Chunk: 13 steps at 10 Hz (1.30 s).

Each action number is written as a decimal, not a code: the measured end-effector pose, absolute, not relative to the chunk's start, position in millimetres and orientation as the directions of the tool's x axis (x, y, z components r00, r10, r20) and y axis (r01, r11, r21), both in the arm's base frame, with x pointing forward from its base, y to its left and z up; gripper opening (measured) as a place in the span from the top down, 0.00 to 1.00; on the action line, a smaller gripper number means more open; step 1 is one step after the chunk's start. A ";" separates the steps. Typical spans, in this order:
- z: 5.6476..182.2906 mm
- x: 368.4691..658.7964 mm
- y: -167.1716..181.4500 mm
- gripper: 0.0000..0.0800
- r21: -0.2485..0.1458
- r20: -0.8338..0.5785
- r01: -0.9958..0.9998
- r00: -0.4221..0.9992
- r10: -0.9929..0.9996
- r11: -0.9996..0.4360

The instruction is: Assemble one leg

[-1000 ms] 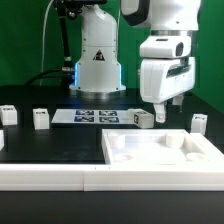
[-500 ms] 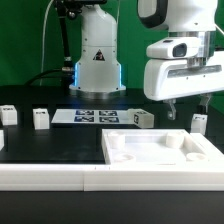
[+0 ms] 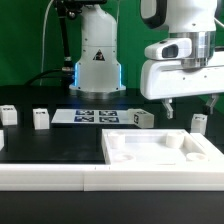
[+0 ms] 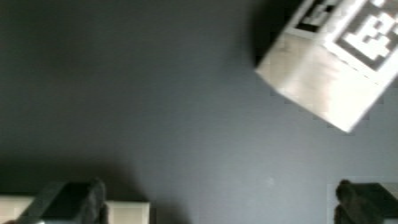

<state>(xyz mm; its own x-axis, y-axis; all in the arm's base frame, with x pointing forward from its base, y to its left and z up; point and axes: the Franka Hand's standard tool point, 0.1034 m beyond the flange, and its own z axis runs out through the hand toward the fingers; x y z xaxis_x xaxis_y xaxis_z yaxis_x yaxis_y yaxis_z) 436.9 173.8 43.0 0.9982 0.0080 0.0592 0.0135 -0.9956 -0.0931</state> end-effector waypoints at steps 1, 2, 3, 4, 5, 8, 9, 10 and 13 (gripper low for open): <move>39.8 428.7 180.4 0.19 -0.100 0.038 -0.078 0.996 -0.082 -0.992; 38.6 427.0 182.5 0.19 -0.106 0.027 -0.132 0.990 -0.135 -0.986; 37.9 426.3 182.6 0.19 -0.115 0.011 -0.224 0.974 -0.227 -0.968; 37.7 426.0 182.4 0.19 -0.121 0.000 -0.290 0.956 -0.292 -0.949; 37.4 425.5 182.8 0.19 -0.125 -0.011 -0.348 0.937 -0.349 -0.929; 37.4 424.2 185.5 0.19 -0.130 -0.025 -0.422 0.906 -0.423 -0.897; 37.2 421.8 191.2 0.19 -0.129 -0.027 -0.405 0.914 -0.405 -0.905; 36.6 421.9 191.6 0.19 -0.126 -0.032 -0.392 0.920 -0.391 -0.911; 35.3 420.4 182.9 0.19 -0.098 -0.103 -0.355 0.933 -0.345 -0.930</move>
Offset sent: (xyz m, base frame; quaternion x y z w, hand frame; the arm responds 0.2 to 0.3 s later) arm -0.0045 0.0009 -0.0015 0.0084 -0.0276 0.1989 0.9796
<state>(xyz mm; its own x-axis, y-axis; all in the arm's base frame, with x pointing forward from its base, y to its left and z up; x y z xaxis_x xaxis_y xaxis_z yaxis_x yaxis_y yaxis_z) 420.4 182.9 35.3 0.9329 -0.3451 -0.1033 -0.3548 -0.9298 -0.0978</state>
